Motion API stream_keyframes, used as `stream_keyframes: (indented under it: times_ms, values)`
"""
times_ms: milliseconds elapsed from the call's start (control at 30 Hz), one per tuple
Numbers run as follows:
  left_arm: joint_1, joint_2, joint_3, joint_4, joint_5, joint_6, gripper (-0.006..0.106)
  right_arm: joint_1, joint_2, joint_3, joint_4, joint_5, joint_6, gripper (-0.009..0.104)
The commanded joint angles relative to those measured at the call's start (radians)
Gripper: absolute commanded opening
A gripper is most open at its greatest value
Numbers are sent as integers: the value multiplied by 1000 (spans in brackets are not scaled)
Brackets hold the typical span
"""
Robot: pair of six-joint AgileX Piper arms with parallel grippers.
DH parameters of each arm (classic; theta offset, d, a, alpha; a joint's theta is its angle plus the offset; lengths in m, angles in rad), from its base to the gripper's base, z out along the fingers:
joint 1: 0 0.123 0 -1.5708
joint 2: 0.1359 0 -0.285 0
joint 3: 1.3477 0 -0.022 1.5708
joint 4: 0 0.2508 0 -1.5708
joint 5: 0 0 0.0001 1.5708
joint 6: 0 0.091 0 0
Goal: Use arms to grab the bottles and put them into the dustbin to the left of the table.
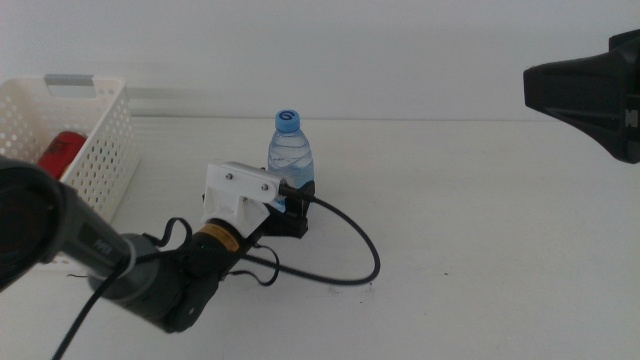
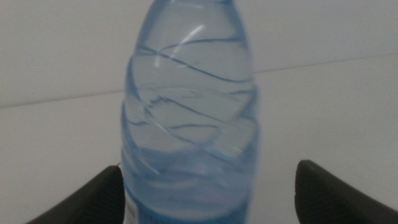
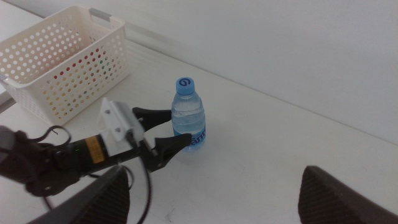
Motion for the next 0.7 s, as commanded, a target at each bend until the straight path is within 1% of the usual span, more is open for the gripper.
stream_keyframes:
  times_ms: [0, 200, 300, 367, 400, 433, 467, 567, 600, 667]
  values:
    - [10, 35, -53, 2, 4, -17, 93, -2, -3, -5, -10, -2, 0, 86]
    - [14, 98, -196, -1, 125, -4, 93, -2, -3, -5, -10, -2, 0, 86]
    - [14, 107, -249, 14, 191, 8, 93, -2, -3, -5, -10, -2, 0, 86]
    - [14, 109, -261, 14, 196, 8, 90, -2, -3, -5, -10, -2, 0, 86]
    - [16, 106, -261, 14, 192, 8, 86, -2, -3, -5, -10, -2, 0, 86]
    - [20, 100, -261, 25, 190, 8, 79, -2, -3, -5, -10, -2, 0, 86]
    - [22, 96, -261, 43, 190, 10, 69, -2, -3, -5, -10, -2, 0, 86]
    - [26, 47, -254, 125, 257, -7, 37, -2, -3, -5, -10, -2, 0, 86]
    - [26, 11, -240, 151, 299, -44, 21, -2, -3, -5, -10, -2, 0, 86]
    - [26, -91, -193, 190, 401, -124, -2, -2, -3, -5, -10, -2, 0, 86]
